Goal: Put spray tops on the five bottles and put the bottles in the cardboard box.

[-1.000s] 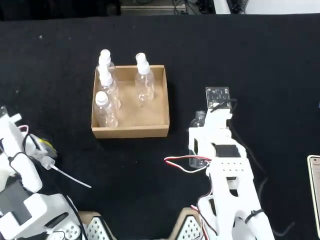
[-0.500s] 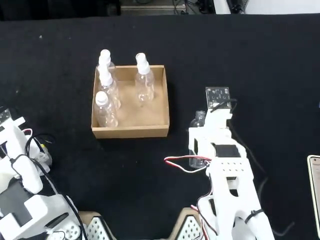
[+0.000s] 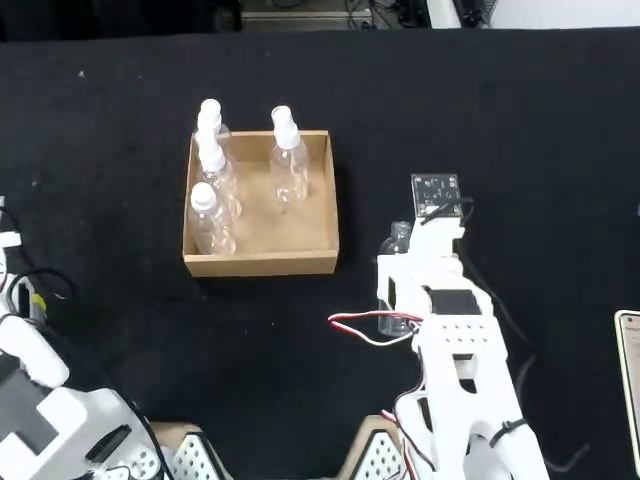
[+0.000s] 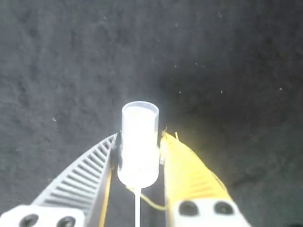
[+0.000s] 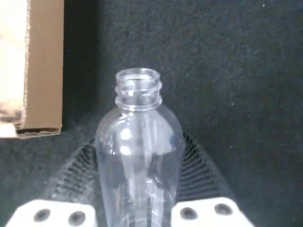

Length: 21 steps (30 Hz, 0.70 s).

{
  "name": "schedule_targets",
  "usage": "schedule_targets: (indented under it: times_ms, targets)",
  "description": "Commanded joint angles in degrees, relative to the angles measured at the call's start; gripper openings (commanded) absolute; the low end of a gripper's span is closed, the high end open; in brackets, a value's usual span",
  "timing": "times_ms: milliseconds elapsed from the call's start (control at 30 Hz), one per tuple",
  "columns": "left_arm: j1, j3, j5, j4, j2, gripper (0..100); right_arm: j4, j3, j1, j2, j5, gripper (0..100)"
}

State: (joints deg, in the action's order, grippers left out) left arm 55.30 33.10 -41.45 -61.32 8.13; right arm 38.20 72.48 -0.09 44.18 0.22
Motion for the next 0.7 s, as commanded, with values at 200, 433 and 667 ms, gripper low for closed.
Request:
schedule_targets:
  times_ms: [200,433,667]
  targets:
    - [1.6,-0.2,-1.1,9.0,-8.3,15,-1.0,-0.2,-0.7,2.4,0.1,1.0]
    - [3.6,-2.8,-1.0,9.0,-9.7,20,-1.0,-0.2,-0.7,2.4,0.1,1.0]
    - [3.1,-2.2,-1.1,9.1,-10.3,20,-1.0,-0.2,-0.7,2.4,0.1,1.0]
